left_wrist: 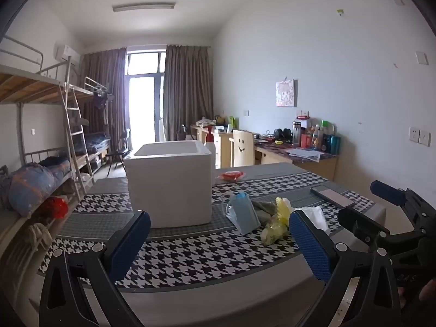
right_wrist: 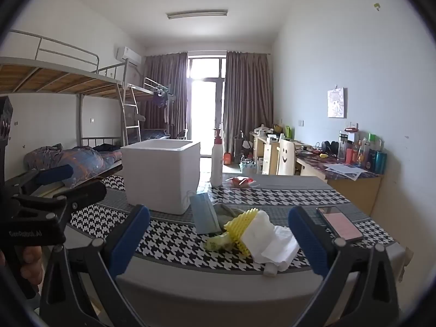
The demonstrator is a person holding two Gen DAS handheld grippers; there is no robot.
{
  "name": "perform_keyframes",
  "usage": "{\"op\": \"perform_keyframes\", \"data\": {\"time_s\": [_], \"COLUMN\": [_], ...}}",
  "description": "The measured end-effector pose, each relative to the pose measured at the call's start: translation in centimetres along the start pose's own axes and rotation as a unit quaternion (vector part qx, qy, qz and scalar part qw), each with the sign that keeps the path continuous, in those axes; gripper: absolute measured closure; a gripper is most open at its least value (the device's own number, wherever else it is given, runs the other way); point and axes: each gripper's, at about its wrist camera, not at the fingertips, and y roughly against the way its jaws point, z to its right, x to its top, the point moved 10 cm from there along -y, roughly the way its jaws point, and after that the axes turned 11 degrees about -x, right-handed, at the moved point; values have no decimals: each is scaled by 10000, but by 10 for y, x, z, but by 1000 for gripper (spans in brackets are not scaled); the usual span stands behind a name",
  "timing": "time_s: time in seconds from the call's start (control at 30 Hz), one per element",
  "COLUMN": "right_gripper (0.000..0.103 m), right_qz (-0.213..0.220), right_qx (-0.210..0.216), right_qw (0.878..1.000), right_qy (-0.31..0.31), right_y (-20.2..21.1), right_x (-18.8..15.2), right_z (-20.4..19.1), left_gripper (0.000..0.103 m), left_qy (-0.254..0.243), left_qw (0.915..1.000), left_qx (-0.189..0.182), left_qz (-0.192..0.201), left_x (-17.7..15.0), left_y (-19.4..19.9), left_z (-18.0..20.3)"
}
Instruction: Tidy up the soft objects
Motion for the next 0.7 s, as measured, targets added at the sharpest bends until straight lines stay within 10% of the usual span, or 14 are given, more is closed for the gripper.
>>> {"op": "perform_keyframes", "data": {"time_s": [0.7], "right_gripper": [0], "right_qz": [-2], "right_qx": [3], "right_qw": [10000], "right_qy": [-56], "right_y": [1], "right_x": [0], "right_z": [-2], "left_gripper": [1], "left_qy": [128], "left_qw": [9998], "left_qx": [-91], "left_qz": [88], "left_x": [4], "left_y": [3], "left_z": [-1]}}
